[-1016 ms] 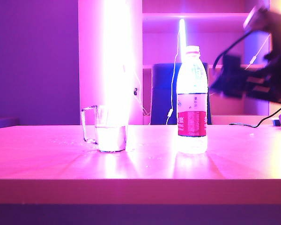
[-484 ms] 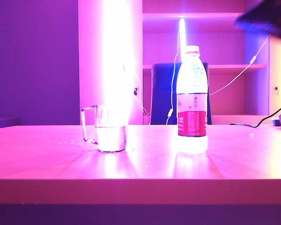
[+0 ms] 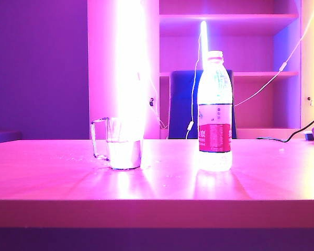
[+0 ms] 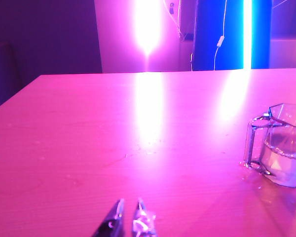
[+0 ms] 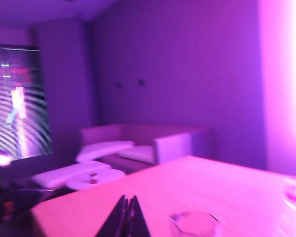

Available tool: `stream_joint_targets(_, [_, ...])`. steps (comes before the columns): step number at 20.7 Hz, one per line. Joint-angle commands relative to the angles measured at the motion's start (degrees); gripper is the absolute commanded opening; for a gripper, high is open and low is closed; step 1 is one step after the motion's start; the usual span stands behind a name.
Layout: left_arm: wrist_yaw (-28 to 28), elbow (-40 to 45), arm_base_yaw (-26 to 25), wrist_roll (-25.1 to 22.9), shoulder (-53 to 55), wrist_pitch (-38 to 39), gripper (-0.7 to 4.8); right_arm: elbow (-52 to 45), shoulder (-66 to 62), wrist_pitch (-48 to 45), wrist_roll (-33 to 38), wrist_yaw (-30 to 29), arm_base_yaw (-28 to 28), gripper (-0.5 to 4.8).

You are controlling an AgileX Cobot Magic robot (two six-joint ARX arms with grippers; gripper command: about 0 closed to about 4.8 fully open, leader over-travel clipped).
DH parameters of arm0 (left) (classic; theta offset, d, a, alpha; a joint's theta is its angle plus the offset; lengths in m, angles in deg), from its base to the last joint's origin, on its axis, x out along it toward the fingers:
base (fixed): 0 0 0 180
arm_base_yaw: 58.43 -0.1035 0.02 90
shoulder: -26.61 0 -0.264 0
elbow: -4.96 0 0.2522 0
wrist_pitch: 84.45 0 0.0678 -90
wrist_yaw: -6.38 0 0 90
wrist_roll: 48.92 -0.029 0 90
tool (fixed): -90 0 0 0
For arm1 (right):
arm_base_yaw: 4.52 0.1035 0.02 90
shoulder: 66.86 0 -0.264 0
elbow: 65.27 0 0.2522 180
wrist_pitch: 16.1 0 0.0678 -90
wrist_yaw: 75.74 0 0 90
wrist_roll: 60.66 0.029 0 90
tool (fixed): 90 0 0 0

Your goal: Pick up the mineral water bottle on the table and pour water into the mug until it's half full.

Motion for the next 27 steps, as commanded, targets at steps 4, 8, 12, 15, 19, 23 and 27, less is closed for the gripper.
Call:
stream_joint_targets(4, [0.1, -0.2, 0.0, 0.1, 0.0, 5.2, 0.28, 0.3, 0.2, 1.3, 0.2, -12.4, 0.0, -0.01])
stream_joint_targets(8, [0.2, -0.2, 0.0, 0.1, 0.0, 8.9, 0.28, 0.3, 0.2, 6.0, 0.2, -12.7, -0.2, -0.01])
stream_joint_targets(12, [0.2, -0.2, 0.0, 0.1, 0.0, 8.9, 0.28, 0.2, 2.3, 12.2, -1.6, -12.5, -0.8, -0.01])
stream_joint_targets(15, [0.2, -0.2, 0.0, 0.1, 0.0, 9.0, 0.28, 0.1, 13.2, 21.7, -6.7, -9.6, -7.1, -0.01])
stream_joint_targets(19, [0.4, -0.2, 0.0, 0.1, 0.0, 9.0, 0.29, 0.1, 27.5, 35.1, -7.7, 4.6, -18.4, -0.01])
stream_joint_targets(23, [0.4, -0.2, 0.0, 0.1, 0.0, 9.0, 0.28, -0.2, 31.7, 49.5, -7.6, 21.1, -22.2, -0.01])
stream_joint_targets(27, [0.4, -0.2, 0.0, 0.1, 0.0, 9.0, 0.28, -4.0, 31.7, 51.2, -7.6, 23.6, -24.0, -0.01])
